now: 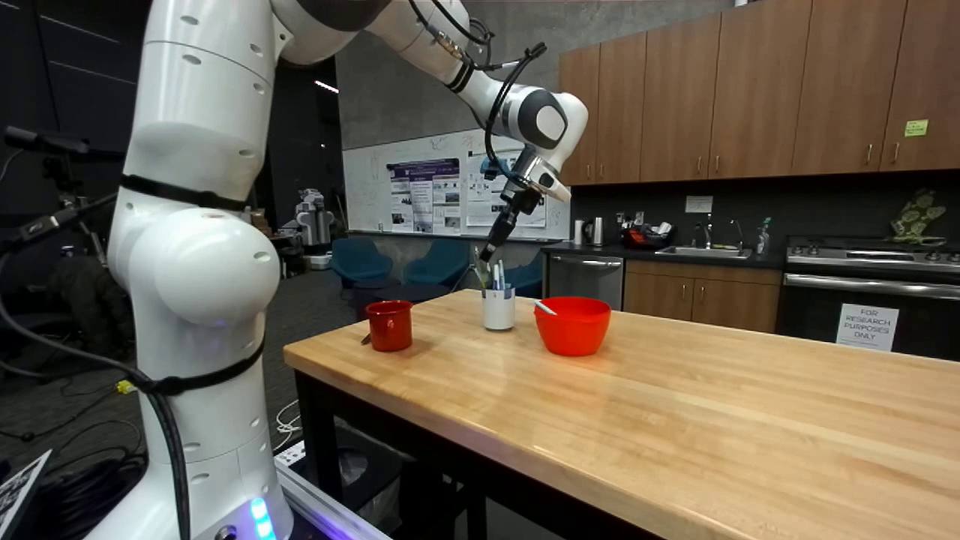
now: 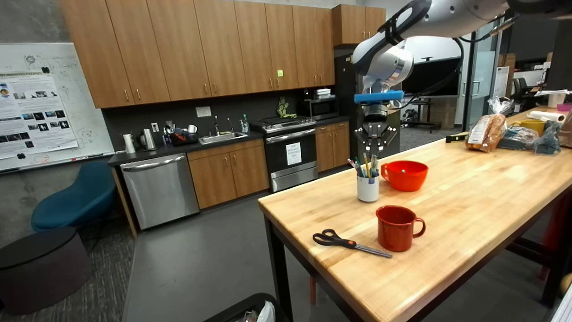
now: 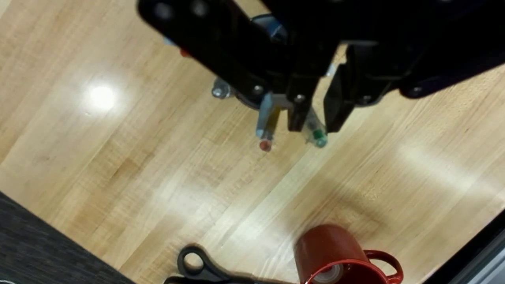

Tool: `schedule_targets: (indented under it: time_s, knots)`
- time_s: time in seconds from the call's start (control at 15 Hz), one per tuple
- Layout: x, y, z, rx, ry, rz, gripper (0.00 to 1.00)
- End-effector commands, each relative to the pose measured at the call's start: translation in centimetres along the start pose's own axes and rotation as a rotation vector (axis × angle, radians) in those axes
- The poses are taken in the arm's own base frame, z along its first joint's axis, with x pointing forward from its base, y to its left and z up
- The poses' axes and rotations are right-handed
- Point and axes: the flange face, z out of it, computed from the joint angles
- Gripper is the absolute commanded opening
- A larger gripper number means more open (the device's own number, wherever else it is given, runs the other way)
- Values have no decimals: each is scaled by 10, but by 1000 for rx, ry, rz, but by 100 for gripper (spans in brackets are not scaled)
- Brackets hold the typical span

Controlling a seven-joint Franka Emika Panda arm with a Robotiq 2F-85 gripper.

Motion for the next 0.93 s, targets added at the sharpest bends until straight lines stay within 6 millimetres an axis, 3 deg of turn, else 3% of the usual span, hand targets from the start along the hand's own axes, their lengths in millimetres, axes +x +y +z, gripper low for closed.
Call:
schedule_targets:
  time_s: [0.0,0.27,0.53,0.73,0.87]
  knots:
    - [3,2,-1,-14,28,12,46]
    - [-3,10,-21,20,115,-9,72]
    - [-3,31,-47,72,234,26,99]
    - [1,49,-57,96,320,68,100]
    - [5,58,-53,102,389,83,100]
